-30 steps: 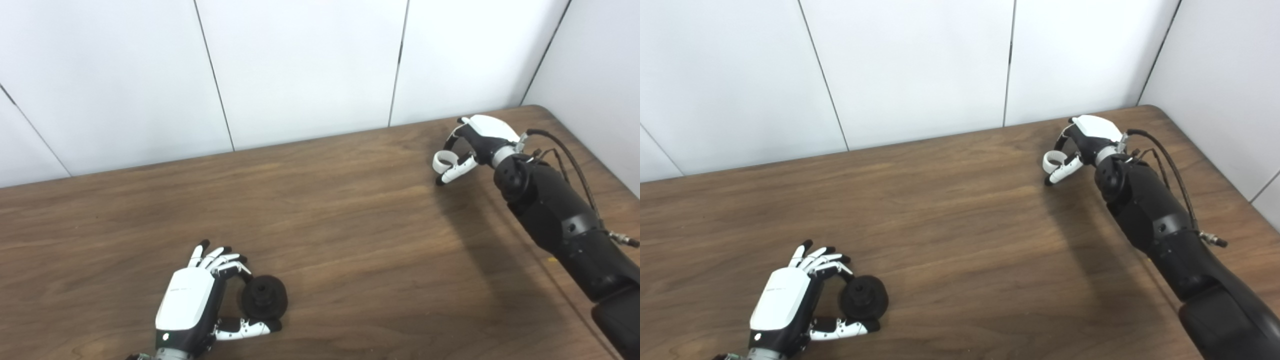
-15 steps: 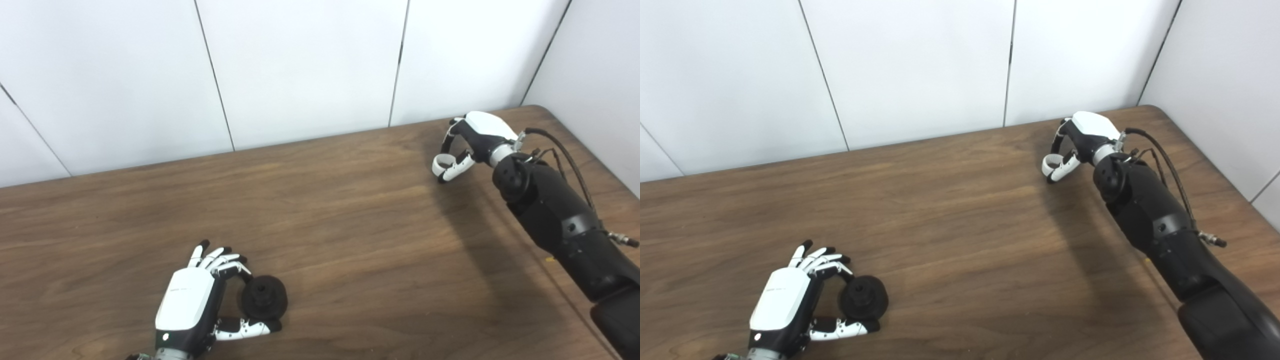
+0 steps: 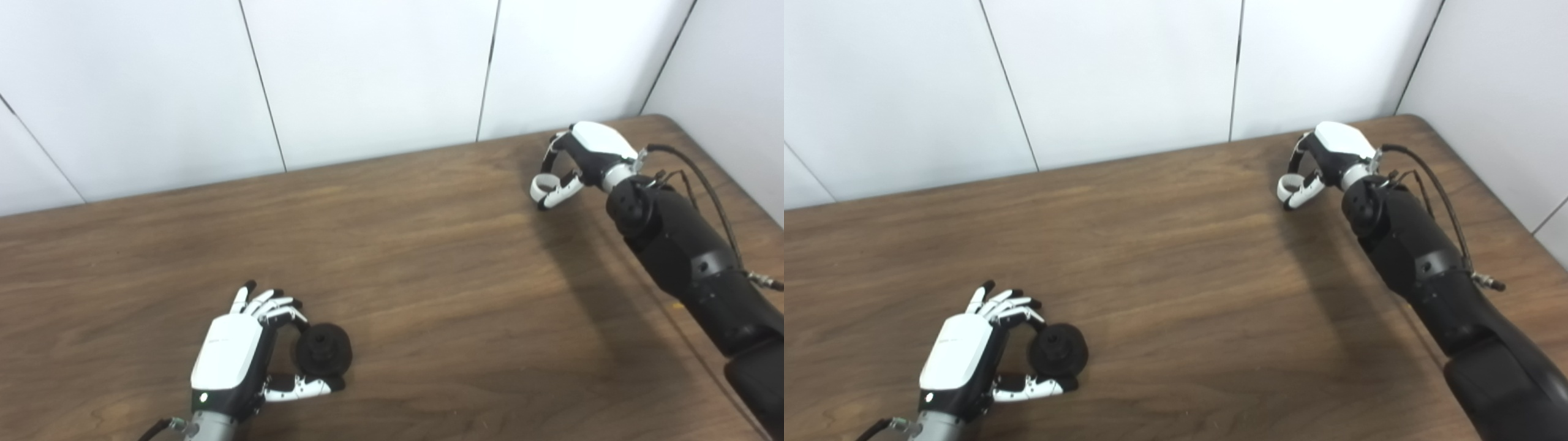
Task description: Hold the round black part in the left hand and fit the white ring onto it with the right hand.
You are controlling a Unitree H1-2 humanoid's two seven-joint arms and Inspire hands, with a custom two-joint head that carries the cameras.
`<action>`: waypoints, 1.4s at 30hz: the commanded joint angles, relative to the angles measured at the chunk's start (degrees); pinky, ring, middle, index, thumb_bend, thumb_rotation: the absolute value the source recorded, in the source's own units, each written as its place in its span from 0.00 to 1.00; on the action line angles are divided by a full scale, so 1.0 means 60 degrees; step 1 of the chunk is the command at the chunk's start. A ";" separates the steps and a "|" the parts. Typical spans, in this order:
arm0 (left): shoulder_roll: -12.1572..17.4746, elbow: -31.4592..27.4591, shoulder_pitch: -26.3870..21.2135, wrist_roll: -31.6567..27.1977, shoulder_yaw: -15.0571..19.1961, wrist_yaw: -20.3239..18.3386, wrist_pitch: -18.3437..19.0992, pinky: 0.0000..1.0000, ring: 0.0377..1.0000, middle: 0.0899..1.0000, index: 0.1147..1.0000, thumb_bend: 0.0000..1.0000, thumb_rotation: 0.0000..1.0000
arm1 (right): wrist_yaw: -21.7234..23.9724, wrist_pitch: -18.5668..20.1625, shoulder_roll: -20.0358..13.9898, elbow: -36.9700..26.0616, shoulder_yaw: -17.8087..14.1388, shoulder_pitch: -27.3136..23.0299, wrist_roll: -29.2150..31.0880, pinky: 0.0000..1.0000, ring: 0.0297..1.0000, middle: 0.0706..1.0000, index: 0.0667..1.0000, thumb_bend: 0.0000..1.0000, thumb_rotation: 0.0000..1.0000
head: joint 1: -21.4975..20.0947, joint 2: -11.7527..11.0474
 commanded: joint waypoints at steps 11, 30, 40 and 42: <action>0.0074 -0.0016 0.0125 0.0483 -0.0010 -0.0208 0.0336 1.00 0.86 0.73 0.42 0.52 0.05 | 0.0886 -0.0165 -0.0187 -0.2902 0.0187 0.0157 -0.0341 1.00 1.00 0.87 0.45 0.52 0.14 | 0.0400 0.0036; -0.0358 -0.0004 0.0108 0.0979 -0.0428 -0.0166 0.0642 1.00 0.87 0.73 0.42 0.52 0.05 | 0.2862 -0.0180 0.0997 -0.6656 0.0686 0.1106 -0.0334 1.00 0.99 0.84 0.45 0.53 0.14 | 0.1694 0.0183; -0.0766 -0.0001 -0.0009 0.1390 -0.0767 -0.0391 0.1147 1.00 0.88 0.75 0.42 0.52 0.05 | 0.3993 -0.0307 0.1369 -0.7703 0.1030 0.1251 -0.0123 1.00 1.00 0.84 0.45 0.53 0.14 | 0.2587 0.0322; -0.0829 0.0003 -0.0031 0.1453 -0.0848 -0.0393 0.1231 1.00 0.88 0.75 0.42 0.52 0.05 | 0.4185 -0.0350 0.1412 -0.7865 0.1114 0.1235 -0.0103 1.00 1.00 0.84 0.45 0.52 0.14 | 0.2673 0.0333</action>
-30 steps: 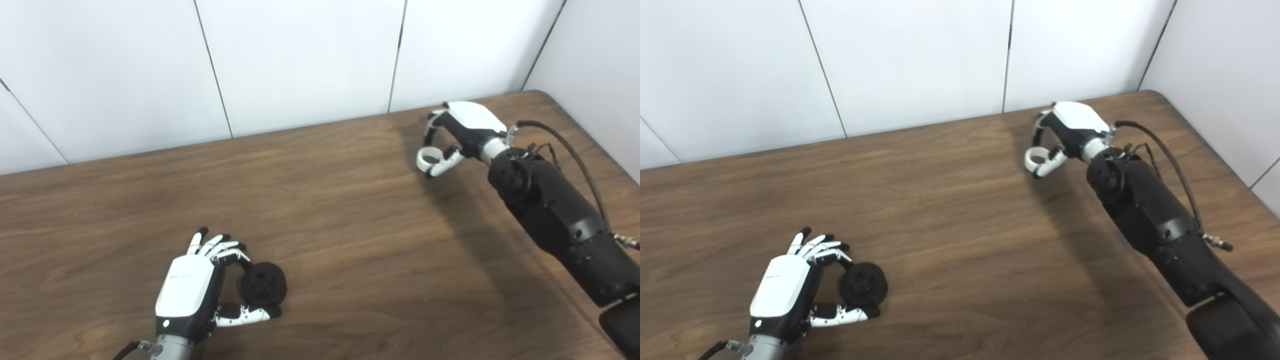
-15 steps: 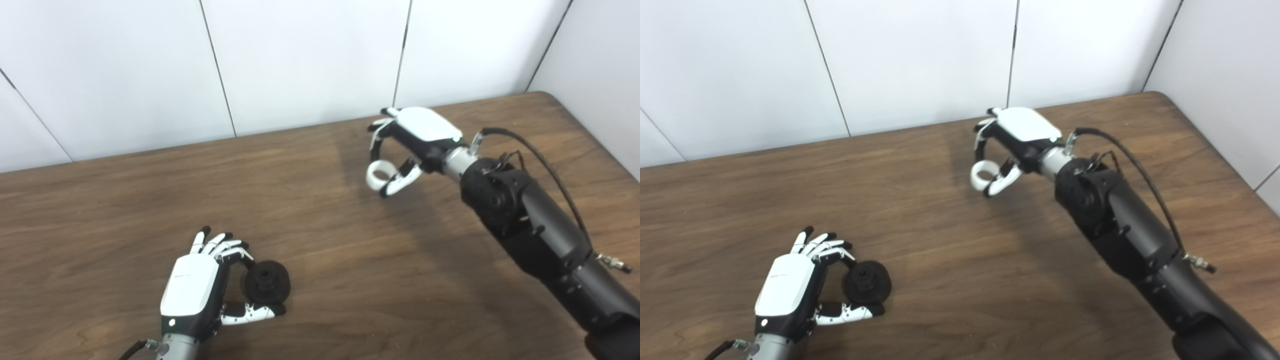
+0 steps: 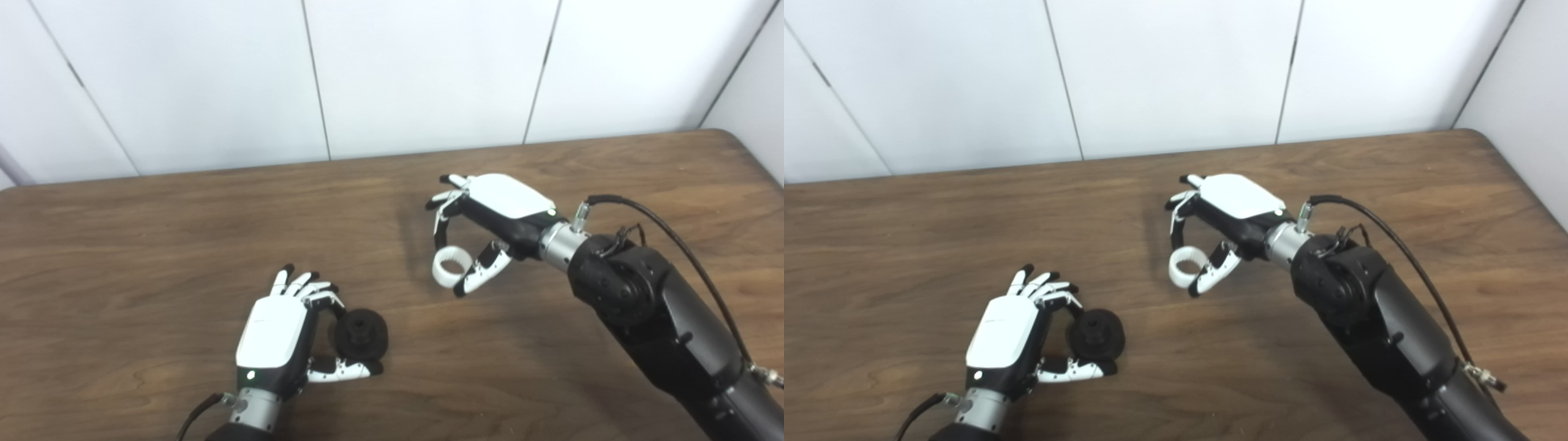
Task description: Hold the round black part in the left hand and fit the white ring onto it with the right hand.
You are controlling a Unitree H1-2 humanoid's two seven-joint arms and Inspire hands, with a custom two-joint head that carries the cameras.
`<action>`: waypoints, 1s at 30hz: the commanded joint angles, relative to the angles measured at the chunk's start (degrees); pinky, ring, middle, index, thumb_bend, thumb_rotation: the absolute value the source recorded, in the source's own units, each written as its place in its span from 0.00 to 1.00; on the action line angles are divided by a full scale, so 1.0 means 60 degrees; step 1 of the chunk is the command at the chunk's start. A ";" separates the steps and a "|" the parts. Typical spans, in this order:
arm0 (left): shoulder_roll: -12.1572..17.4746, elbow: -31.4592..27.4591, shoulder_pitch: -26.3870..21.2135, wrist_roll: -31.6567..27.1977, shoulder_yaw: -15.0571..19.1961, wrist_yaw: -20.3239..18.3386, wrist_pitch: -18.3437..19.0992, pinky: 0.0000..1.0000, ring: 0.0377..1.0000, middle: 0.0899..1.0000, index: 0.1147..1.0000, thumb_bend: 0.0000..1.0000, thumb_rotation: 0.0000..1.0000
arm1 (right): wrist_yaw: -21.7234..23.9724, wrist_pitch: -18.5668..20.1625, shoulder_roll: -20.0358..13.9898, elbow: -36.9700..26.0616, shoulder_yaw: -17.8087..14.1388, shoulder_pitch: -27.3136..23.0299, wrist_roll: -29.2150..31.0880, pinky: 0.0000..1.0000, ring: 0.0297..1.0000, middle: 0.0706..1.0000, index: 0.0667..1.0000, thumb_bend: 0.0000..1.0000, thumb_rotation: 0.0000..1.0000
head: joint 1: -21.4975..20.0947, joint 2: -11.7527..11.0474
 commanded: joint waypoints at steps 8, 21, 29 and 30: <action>-0.0270 0.0246 -0.0122 0.0711 -0.0573 -0.0405 0.0401 1.00 0.88 0.74 0.42 0.52 0.05 | 0.0547 -0.0404 0.0313 -0.0716 0.0112 -0.0381 0.0142 1.00 1.00 0.84 0.45 0.52 0.14 | 0.0357 0.0124; -0.0376 0.0341 -0.0300 0.0752 -0.0795 -0.0436 0.0809 1.00 0.89 0.75 0.42 0.52 0.05 | 0.1121 -0.0412 0.0816 -0.0942 0.0245 -0.0524 0.0091 1.00 1.00 0.86 0.45 0.52 0.14 | 0.0474 0.0260; -0.0414 0.0321 -0.0335 0.0771 -0.0889 -0.0498 0.0909 1.00 0.89 0.75 0.42 0.52 0.05 | 0.1034 -0.0537 0.1192 -0.0824 0.0280 -0.0553 0.0049 1.00 1.00 0.85 0.45 0.52 0.14 | 0.0490 0.0307; -0.0419 0.0322 -0.0338 0.0768 -0.0897 -0.0500 0.0920 1.00 0.89 0.75 0.42 0.52 0.05 | 0.1031 -0.0535 0.1229 -0.0801 0.0284 -0.0572 0.0014 1.00 1.00 0.85 0.45 0.52 0.14 | 0.0485 0.0314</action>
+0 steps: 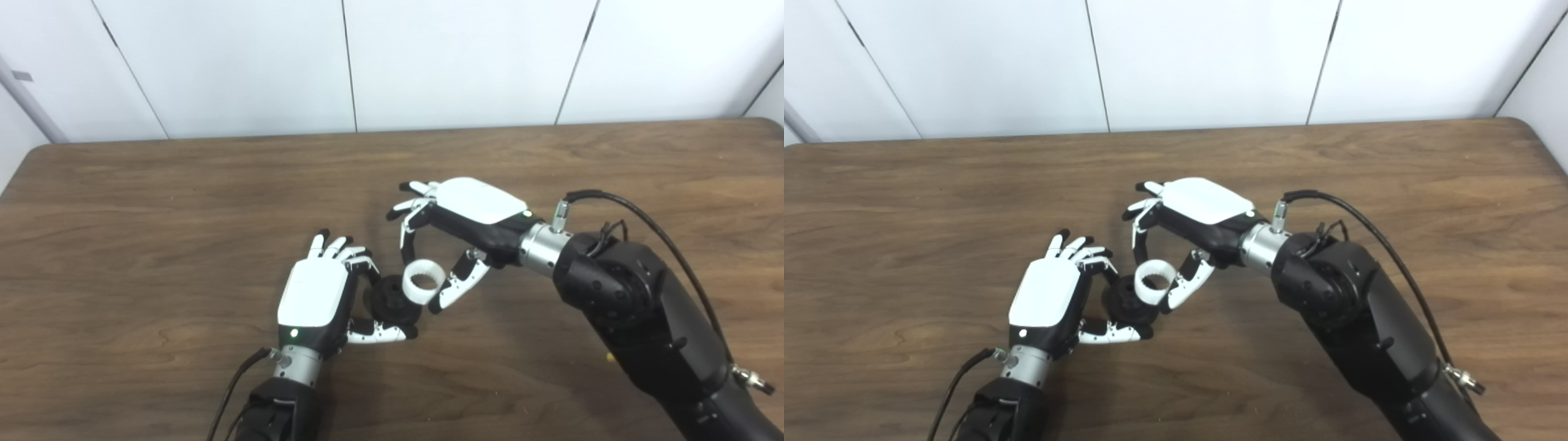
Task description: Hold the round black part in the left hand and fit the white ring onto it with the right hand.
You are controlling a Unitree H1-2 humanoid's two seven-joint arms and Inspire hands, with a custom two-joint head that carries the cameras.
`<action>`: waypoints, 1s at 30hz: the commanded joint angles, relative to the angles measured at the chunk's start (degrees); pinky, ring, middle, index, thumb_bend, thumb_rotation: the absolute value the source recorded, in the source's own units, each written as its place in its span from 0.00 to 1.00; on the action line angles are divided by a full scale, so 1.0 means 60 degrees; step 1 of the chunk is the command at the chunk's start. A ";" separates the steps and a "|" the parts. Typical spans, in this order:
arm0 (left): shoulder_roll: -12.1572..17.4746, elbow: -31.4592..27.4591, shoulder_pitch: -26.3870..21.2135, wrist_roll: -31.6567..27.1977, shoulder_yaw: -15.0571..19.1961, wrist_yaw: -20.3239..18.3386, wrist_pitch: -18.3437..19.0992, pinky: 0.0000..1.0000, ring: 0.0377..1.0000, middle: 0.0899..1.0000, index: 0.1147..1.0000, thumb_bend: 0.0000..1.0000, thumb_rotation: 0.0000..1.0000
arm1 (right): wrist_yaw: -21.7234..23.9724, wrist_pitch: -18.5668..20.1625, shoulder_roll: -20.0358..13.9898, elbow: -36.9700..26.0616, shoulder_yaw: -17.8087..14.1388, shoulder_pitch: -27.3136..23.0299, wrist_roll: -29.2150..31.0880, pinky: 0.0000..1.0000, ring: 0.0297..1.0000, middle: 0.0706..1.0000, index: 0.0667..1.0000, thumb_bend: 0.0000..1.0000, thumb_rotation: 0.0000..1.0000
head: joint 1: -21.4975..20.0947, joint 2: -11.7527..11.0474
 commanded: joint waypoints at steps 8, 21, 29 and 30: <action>-0.0090 0.0280 -0.0048 0.0245 -0.0295 -0.0472 0.0160 1.00 0.89 0.75 0.42 0.52 0.05 | -0.0248 -0.0151 0.0248 -0.0124 -0.0114 -0.0521 -0.0178 1.00 1.00 0.85 0.45 0.52 0.14 | 0.0023 0.0005; -0.0106 0.0175 -0.0019 0.0198 -0.0369 -0.0420 0.0265 1.00 0.89 0.75 0.42 0.53 0.05 | -0.0333 -0.0269 0.0334 0.0192 -0.0073 -0.0438 -0.0365 1.00 1.00 0.85 0.45 0.52 0.14 | 0.0068 0.0090; -0.0132 0.0127 -0.0001 0.0262 -0.0413 -0.0385 0.0290 1.00 0.88 0.74 0.42 0.53 0.05 | -0.0466 -0.0334 0.0412 0.0389 -0.0044 -0.0311 -0.0331 1.00 1.00 0.85 0.45 0.52 0.14 | 0.0096 0.0129; -0.0134 0.0118 -0.0001 0.0266 -0.0419 -0.0401 0.0295 1.00 0.88 0.74 0.42 0.53 0.05 | -0.0479 -0.0349 0.0410 0.0408 -0.0038 -0.0304 -0.0328 1.00 1.00 0.85 0.45 0.52 0.14 | 0.0100 0.0137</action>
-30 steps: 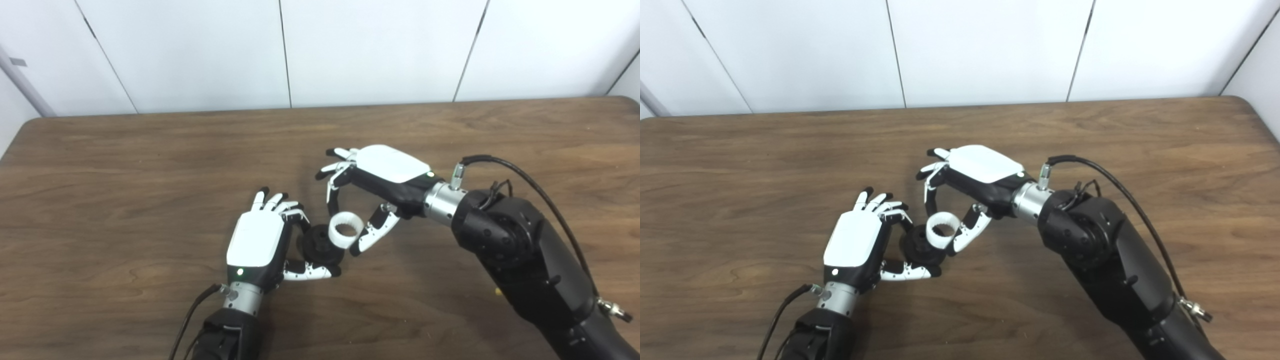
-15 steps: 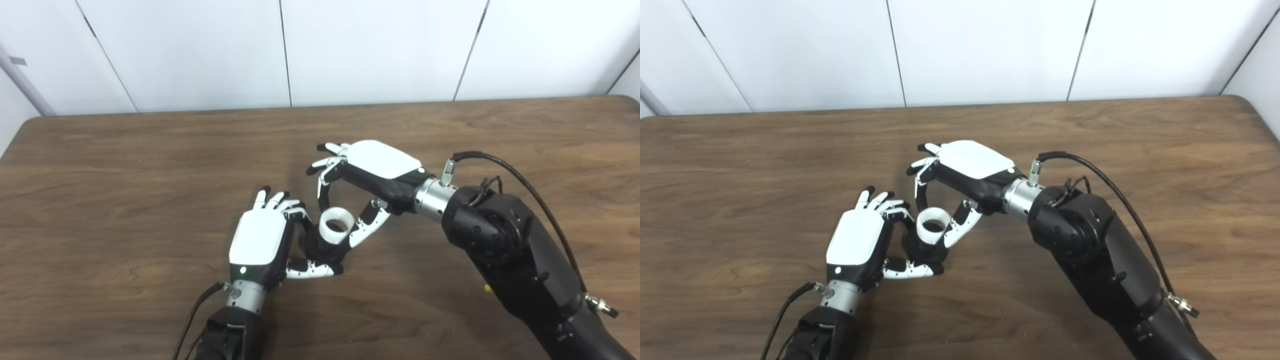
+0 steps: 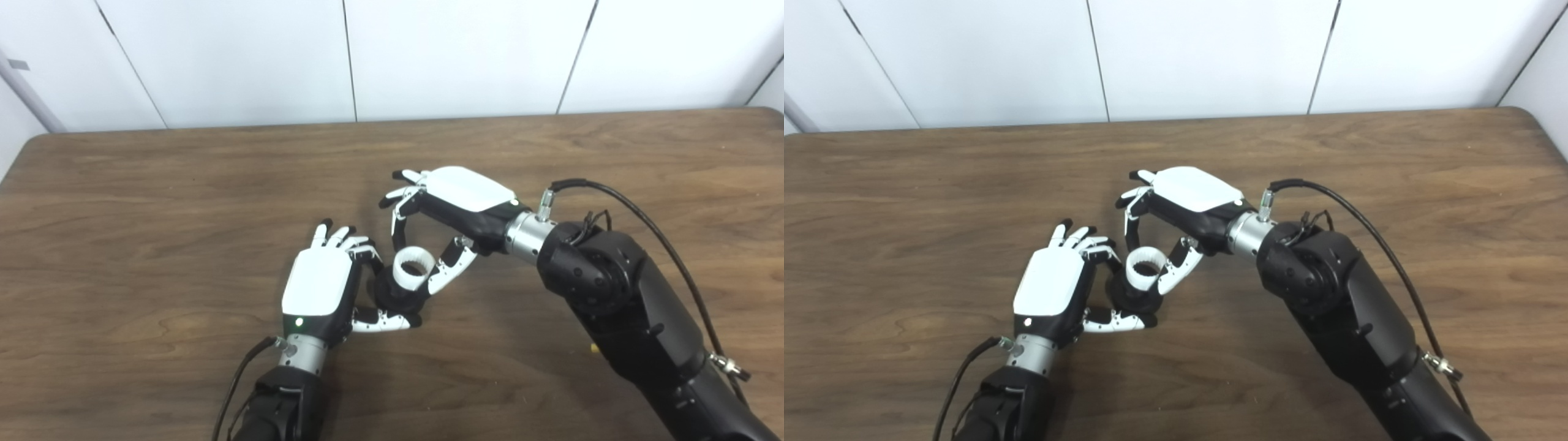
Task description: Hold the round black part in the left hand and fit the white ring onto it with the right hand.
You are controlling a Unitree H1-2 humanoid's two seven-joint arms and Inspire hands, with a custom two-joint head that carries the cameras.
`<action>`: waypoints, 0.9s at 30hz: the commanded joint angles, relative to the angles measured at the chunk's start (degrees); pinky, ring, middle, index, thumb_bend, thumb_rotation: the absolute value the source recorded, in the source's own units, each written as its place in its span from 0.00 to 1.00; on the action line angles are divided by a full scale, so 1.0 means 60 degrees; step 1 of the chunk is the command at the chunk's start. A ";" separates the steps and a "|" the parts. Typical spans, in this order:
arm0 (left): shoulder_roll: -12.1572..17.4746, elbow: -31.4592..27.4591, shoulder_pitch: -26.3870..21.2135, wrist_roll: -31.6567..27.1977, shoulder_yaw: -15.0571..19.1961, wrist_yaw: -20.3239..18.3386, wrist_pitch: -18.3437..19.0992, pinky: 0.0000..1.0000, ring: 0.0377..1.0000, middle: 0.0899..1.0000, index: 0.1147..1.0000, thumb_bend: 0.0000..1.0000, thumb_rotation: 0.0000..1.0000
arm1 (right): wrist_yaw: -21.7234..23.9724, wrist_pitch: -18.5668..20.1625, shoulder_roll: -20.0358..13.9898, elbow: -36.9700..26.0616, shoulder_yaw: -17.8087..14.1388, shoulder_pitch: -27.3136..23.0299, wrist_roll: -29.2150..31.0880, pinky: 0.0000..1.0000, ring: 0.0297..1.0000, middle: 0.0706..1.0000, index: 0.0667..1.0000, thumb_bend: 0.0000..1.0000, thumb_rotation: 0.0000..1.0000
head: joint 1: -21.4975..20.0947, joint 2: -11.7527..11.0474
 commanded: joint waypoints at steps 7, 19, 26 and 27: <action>-0.0101 0.0106 0.0033 0.0219 -0.0239 -0.0443 0.0062 1.00 0.89 0.75 0.42 0.53 0.05 | -0.0393 -0.0380 0.0069 0.0032 -0.0040 -0.0242 -0.0001 1.00 1.00 0.84 0.45 0.52 0.14 | 0.0047 0.0025; -0.0086 0.0147 -0.0034 0.0378 -0.0320 -0.0466 0.0099 1.00 0.88 0.75 0.42 0.52 0.06 | -0.0416 -0.0467 0.0114 0.0188 0.0077 -0.0243 -0.0072 1.00 1.00 0.85 0.45 0.52 0.14 | 0.0058 -0.0012; -0.0110 0.0175 -0.0051 0.0364 -0.0351 -0.0466 0.0081 1.00 0.88 0.76 0.42 0.52 0.06 | -0.0447 -0.0490 0.0121 0.0162 0.0115 -0.0150 -0.0096 1.00 1.00 0.85 0.45 0.52 0.14 | 0.0087 -0.0022; -0.0115 0.0183 -0.0053 0.0375 -0.0359 -0.0463 0.0084 1.00 0.88 0.76 0.42 0.52 0.06 | -0.0461 -0.0501 0.0120 0.0159 0.0115 -0.0135 -0.0101 1.00 1.00 0.85 0.45 0.52 0.14 | 0.0099 -0.0025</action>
